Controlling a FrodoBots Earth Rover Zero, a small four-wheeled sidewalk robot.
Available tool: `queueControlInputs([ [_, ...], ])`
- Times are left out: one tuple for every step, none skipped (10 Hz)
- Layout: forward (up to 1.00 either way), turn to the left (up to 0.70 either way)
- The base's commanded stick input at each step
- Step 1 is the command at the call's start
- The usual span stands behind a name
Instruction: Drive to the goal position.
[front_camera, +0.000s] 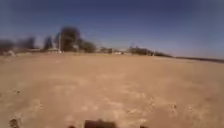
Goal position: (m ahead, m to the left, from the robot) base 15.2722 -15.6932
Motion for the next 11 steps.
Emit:
queueControlInputs([
  [1.00, 0.27],
  [1.00, 0.27],
  [1.00, 0.27],
  [1.00, 0.27],
  [1.00, 0.27],
  [1.00, 0.10],
  [1.00, 0.00],
  [1.00, 0.00],
  [1.00, 0.00],
  [1.00, 0.00],
  [1.00, 0.00],
])
